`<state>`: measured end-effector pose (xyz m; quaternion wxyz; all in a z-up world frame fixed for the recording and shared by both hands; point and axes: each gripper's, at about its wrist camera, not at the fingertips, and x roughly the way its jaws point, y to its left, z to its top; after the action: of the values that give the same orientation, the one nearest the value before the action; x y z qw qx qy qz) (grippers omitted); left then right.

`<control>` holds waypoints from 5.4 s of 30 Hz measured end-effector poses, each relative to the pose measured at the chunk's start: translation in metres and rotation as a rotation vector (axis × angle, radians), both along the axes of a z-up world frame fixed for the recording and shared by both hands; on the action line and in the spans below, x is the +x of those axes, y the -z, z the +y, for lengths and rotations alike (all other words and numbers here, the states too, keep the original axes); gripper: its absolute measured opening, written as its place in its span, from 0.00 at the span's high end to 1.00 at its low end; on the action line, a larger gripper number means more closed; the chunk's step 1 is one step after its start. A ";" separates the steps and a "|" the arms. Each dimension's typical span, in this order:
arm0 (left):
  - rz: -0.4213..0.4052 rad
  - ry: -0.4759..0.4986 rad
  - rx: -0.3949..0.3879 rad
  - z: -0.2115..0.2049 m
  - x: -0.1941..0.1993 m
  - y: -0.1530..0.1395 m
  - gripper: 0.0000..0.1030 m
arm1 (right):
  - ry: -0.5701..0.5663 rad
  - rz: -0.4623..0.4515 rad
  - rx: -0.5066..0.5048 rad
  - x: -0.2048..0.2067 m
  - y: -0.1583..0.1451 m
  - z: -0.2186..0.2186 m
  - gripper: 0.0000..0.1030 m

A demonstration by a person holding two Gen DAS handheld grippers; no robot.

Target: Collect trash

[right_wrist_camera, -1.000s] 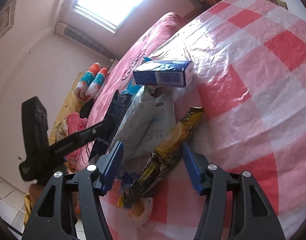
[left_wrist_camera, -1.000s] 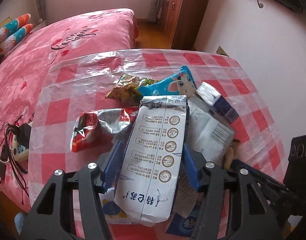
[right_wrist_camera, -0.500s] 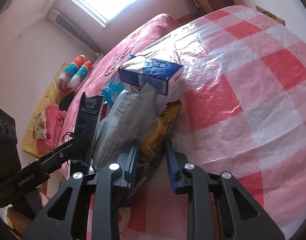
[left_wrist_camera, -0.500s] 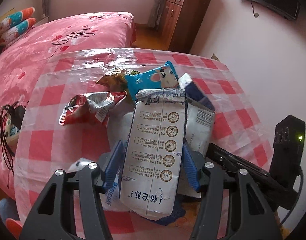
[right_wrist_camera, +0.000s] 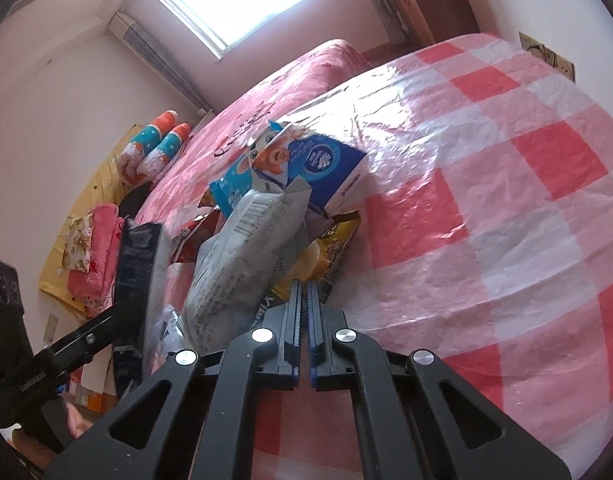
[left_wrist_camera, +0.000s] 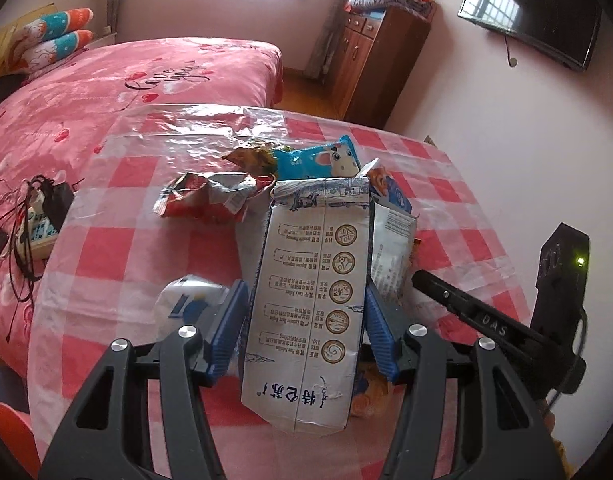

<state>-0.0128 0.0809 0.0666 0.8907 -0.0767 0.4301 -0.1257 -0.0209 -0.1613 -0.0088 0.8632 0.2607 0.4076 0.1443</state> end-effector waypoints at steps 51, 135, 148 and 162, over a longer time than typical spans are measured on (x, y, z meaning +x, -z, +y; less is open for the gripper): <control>0.006 -0.162 -0.122 0.129 -0.099 0.042 0.44 | -0.041 -0.058 -0.335 0.036 -0.019 0.094 0.59; -0.047 -0.616 -0.013 0.275 -0.242 0.041 0.21 | -0.487 -0.347 0.017 -0.107 -0.060 0.230 0.05; -0.051 -0.495 0.034 0.210 -0.210 0.022 0.21 | -0.403 -0.305 0.049 -0.095 -0.053 0.170 0.05; -0.050 -0.367 0.092 0.145 -0.165 0.003 0.21 | -0.252 -0.193 0.076 -0.067 -0.035 0.095 0.05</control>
<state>-0.1782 0.2261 0.0634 0.9117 -0.1097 0.3919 0.0569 -0.0876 -0.0659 0.0264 0.8630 0.2250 0.3463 0.2910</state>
